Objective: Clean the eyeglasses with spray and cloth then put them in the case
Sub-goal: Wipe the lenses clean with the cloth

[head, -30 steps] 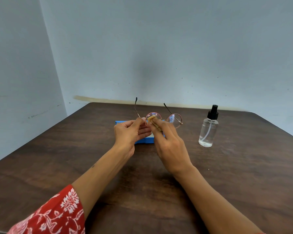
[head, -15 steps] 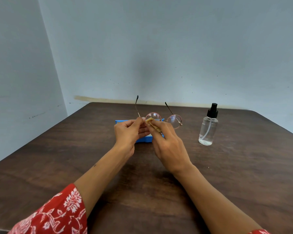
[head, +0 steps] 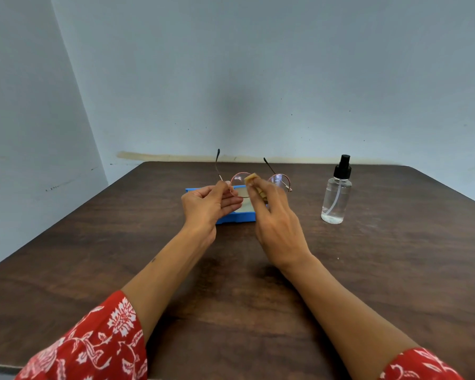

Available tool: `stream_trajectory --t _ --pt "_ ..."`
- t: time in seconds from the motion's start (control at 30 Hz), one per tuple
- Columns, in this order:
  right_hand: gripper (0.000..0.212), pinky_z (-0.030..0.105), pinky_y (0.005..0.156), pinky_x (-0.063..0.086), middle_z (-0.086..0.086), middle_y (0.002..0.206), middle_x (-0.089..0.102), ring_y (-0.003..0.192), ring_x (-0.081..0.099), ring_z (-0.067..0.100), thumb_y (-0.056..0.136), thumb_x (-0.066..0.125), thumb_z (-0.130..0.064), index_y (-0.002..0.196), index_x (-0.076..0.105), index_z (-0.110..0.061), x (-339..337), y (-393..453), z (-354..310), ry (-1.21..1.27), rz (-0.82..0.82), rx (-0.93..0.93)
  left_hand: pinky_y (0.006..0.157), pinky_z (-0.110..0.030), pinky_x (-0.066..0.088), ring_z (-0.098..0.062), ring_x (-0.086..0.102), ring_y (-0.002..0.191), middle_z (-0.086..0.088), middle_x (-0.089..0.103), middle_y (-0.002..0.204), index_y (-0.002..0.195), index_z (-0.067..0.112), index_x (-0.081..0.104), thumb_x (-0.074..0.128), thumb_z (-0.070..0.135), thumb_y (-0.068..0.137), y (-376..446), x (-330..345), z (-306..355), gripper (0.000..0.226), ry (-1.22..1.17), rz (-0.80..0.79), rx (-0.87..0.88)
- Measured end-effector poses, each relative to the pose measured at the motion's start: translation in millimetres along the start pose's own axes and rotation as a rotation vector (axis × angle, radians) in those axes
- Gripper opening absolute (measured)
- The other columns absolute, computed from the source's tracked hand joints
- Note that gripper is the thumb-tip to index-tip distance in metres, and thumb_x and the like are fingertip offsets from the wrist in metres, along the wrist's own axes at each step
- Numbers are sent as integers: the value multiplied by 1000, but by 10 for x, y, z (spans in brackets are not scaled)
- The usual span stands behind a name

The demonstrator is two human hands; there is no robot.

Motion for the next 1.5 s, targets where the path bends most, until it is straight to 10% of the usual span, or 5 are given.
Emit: stream_trajectory --t 1.5 --pt "36 32 83 53 17 116 63 105 54 26 88 42 1 118 62 4 42 8 -119 29 -6 -50 52 -22 55 -16 68 56 -6 69 61 78 0 67 62 5 85 16 5 -13 10 -51 -1 21"
Point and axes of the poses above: each hand's wrist, its own y-axis towards the middle knuckle, its own x-axis out of the palm, z = x × y, the point moved 8 cm from there along y, towards the middle knuckle
